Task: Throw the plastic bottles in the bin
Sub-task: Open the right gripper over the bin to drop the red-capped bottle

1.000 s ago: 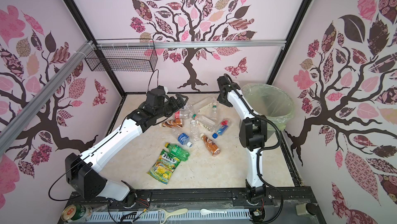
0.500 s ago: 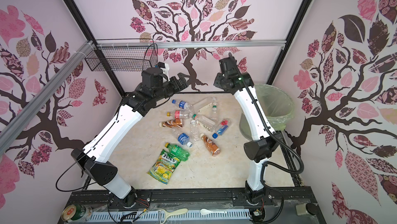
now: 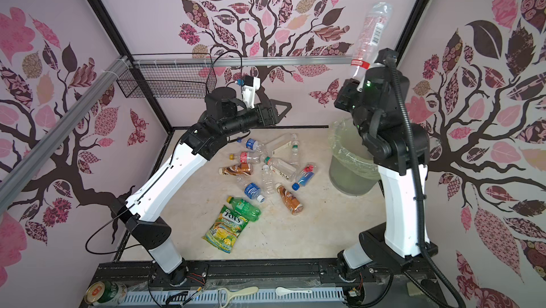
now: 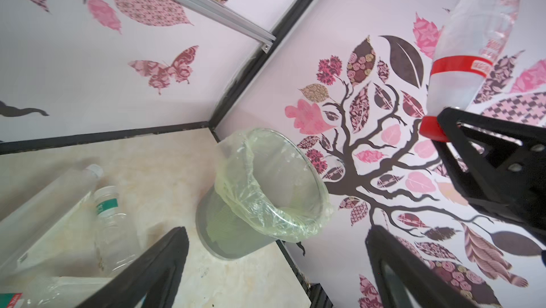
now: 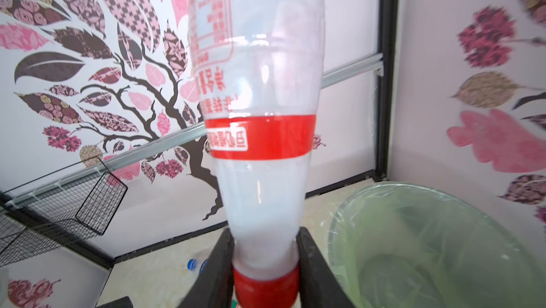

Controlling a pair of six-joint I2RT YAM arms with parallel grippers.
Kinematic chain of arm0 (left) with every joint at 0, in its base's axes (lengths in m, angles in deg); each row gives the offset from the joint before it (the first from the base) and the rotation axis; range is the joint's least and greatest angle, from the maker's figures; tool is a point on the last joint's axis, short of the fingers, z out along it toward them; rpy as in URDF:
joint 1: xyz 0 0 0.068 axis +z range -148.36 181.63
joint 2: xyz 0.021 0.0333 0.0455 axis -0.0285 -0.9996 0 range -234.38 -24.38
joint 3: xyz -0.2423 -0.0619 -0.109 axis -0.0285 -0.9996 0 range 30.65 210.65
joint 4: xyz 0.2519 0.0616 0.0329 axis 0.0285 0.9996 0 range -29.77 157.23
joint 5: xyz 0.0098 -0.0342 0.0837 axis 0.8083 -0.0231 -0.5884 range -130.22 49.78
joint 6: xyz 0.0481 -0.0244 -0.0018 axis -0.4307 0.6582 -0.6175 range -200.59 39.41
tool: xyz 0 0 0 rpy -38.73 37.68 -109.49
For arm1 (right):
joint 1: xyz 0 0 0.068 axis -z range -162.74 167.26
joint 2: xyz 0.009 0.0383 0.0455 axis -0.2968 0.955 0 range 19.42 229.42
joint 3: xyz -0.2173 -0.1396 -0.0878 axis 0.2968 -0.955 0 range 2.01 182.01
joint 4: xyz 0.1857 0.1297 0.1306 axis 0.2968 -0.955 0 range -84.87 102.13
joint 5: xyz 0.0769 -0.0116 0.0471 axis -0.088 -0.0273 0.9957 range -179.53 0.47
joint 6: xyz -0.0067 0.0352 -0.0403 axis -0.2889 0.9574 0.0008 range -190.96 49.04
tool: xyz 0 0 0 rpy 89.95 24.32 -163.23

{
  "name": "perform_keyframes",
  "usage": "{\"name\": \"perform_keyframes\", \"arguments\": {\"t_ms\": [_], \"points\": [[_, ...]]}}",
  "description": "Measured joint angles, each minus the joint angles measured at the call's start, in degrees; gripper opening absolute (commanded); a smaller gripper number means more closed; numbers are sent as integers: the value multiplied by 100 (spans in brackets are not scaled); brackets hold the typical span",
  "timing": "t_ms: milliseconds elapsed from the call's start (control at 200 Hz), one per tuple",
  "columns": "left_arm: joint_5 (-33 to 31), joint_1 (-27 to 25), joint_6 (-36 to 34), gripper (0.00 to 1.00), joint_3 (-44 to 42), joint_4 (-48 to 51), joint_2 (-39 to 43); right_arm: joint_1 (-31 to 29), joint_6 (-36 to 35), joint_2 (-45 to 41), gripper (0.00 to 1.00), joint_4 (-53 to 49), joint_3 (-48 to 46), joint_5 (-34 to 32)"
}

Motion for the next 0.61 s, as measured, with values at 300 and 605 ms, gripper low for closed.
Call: {"name": "perform_keyframes", "arguments": {"t_ms": [300, 605], "points": [[63, -55, -11, 98, -245, -61, 129, 114, -101, -1019, 9, 201, -1869, -973], [66, -55, -92, 98, -874, 22, 603, 1156, 754, -752, 99, -501, -3724, -382]]}}
